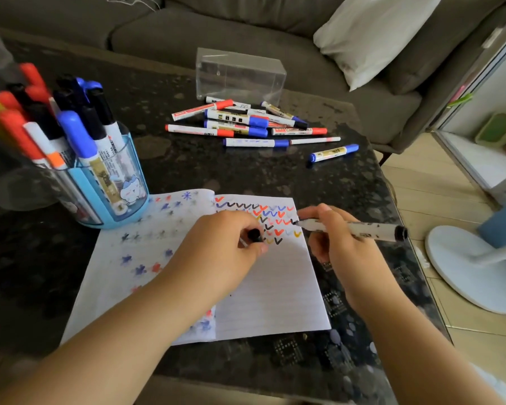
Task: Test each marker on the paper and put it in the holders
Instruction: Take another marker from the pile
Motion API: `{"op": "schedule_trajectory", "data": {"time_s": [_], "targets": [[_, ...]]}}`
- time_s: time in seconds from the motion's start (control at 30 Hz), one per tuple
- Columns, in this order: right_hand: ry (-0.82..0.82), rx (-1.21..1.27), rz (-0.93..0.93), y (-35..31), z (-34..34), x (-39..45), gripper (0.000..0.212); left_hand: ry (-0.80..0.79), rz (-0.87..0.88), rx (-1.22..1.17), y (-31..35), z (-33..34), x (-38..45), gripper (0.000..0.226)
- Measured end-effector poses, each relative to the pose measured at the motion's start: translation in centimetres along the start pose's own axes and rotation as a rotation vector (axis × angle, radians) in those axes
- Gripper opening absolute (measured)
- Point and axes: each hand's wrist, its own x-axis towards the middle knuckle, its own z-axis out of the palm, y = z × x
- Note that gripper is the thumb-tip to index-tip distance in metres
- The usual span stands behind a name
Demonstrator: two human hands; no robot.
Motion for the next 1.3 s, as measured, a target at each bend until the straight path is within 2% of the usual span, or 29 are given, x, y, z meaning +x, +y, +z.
{"op": "schedule_trajectory", "data": {"time_s": [0.2, 0.4, 0.8, 1.03, 1.13, 1.2, 1.23, 1.3], "targets": [[0.048, -0.101, -0.050, 1.2, 0.4, 0.6, 0.011, -0.101, 0.084, 0.119, -0.1, 0.8, 0.1, 0.021], [0.062, -0.130, -0.065, 1.9, 0.8, 1.0, 0.015, -0.127, 0.131, 0.227, 0.0, 1.0, -0.4, 0.022], [0.024, -0.189, -0.076, 2.0, 0.9, 1.2, 0.017, -0.087, 0.175, 0.240, 0.0, 1.2, -0.4, 0.024], [0.114, -0.196, -0.088, 2.2, 0.9, 1.2, 0.015, -0.091, 0.166, 0.200, -0.2, 1.3, -0.4, 0.023], [0.130, -0.088, -0.031, 2.0, 0.7, 1.1, 0.015, -0.096, 0.108, 0.095, -0.1, 1.2, -0.3, 0.021], [0.117, 0.069, 0.009, 1.0, 0.2, 0.8, 0.013, -0.045, 0.031, -0.054, -0.2, 0.7, 0.0, 0.009], [0.089, 0.169, 0.011, 0.4, -0.1, 0.5, 0.012, -0.015, -0.031, -0.169, -0.1, 0.4, 0.2, 0.001], [0.016, 0.334, -0.029, -1.0, -0.6, 0.0, 0.013, 0.006, -0.190, -0.530, 0.1, -0.3, 0.6, 0.008]]}}
